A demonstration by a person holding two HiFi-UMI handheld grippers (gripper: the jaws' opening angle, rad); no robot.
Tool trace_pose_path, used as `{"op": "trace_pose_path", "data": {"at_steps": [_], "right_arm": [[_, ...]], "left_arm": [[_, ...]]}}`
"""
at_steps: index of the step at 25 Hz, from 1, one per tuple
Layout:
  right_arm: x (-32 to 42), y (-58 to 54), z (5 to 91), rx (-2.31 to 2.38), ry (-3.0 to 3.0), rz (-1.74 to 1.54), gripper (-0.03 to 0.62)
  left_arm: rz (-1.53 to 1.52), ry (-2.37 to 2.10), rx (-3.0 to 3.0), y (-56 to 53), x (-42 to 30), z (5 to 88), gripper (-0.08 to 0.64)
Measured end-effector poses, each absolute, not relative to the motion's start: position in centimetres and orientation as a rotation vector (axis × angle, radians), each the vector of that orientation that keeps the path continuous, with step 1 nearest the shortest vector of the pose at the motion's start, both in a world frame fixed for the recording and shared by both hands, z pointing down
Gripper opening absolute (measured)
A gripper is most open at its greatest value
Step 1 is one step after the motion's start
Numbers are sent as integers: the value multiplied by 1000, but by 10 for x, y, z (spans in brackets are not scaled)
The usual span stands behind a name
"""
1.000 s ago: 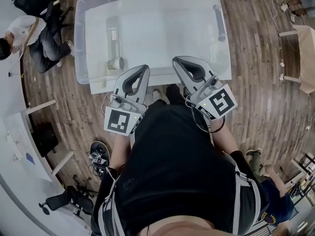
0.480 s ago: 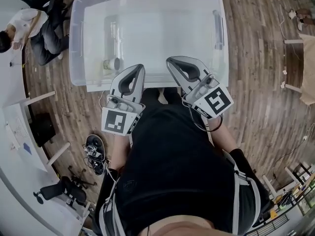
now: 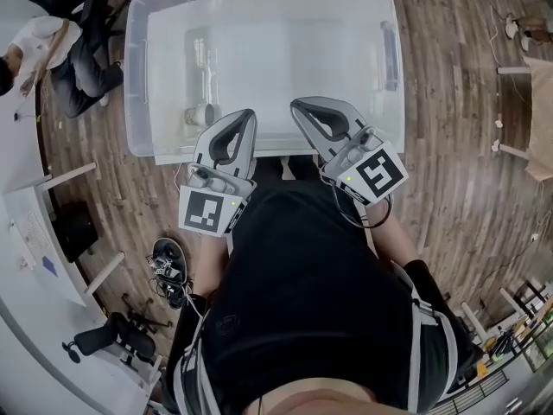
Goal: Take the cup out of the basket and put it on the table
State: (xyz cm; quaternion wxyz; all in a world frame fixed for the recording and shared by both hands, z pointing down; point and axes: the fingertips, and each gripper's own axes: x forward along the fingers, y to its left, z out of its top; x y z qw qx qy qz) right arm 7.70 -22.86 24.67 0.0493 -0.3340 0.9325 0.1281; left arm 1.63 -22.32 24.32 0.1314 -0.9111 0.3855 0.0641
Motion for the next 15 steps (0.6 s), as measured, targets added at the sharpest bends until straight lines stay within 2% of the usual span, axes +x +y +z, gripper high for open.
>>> {"op": "trace_pose_path", "data": {"at_steps": [15], "right_arm": [[25, -281, 248, -878, 3068, 402, 17]], "left_arm": [[222, 1131, -2663, -248, -22, 233, 18]]}}
